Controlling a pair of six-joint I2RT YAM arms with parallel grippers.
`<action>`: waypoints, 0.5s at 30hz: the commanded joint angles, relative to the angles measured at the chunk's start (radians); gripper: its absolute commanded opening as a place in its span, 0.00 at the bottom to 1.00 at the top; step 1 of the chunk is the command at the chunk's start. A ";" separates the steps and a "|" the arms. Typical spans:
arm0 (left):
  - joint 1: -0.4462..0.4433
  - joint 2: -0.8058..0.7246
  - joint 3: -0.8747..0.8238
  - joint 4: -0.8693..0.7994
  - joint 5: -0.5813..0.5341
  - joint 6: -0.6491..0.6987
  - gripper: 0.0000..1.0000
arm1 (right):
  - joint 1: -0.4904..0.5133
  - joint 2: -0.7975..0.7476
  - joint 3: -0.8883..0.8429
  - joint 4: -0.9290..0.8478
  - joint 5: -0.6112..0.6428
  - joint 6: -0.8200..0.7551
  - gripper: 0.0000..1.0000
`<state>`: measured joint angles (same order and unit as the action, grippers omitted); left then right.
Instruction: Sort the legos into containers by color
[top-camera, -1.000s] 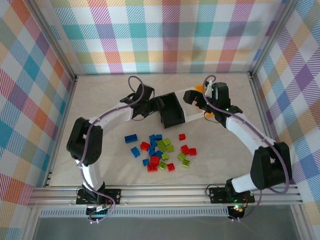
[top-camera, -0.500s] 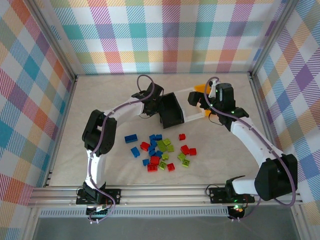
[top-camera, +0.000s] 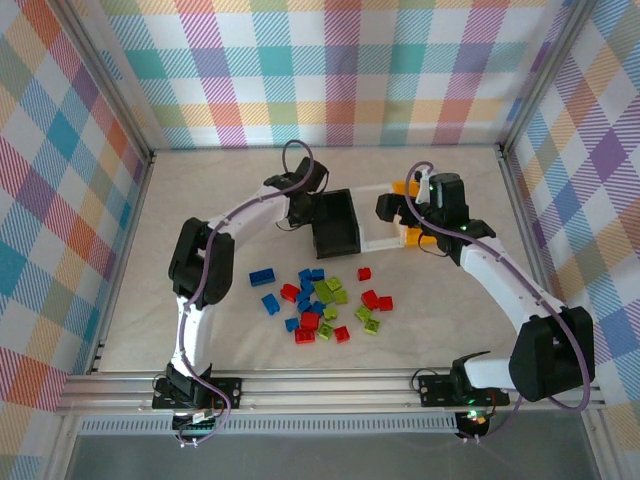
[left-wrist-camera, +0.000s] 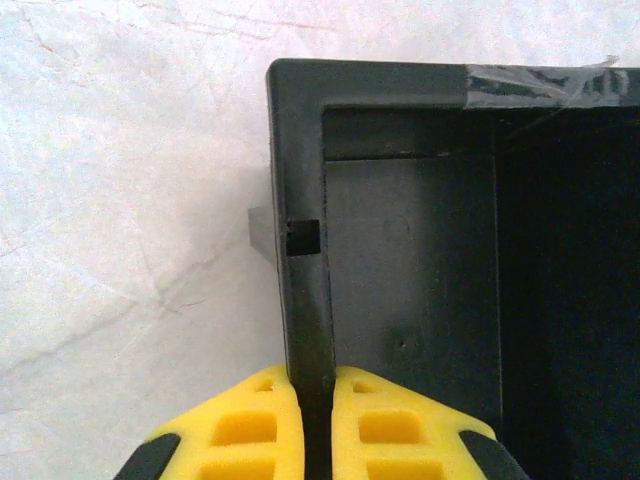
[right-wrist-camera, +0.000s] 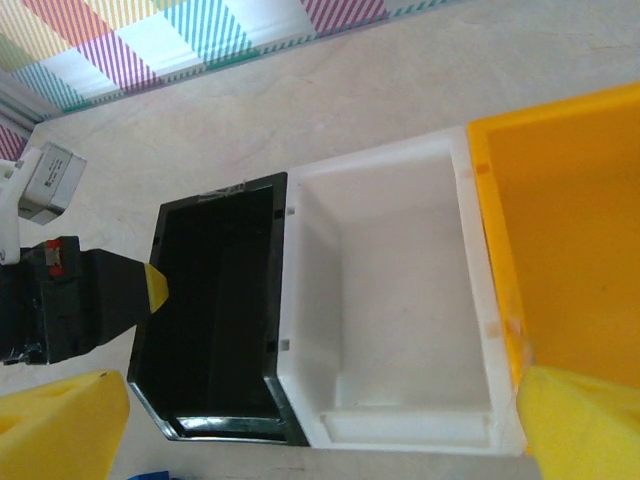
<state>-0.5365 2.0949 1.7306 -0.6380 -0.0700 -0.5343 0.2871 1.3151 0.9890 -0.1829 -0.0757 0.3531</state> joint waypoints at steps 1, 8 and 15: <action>0.046 -0.039 0.013 -0.066 0.003 0.122 0.00 | -0.005 -0.034 -0.006 -0.011 -0.029 -0.044 1.00; 0.164 -0.093 -0.014 -0.129 0.039 0.261 0.00 | -0.006 -0.061 -0.030 -0.012 -0.040 -0.062 1.00; 0.257 -0.146 -0.076 -0.132 0.051 0.335 0.00 | -0.005 -0.073 -0.033 -0.024 -0.054 -0.065 1.00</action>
<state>-0.3027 2.0136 1.6730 -0.7364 -0.0231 -0.2611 0.2871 1.2663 0.9634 -0.1932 -0.1059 0.3050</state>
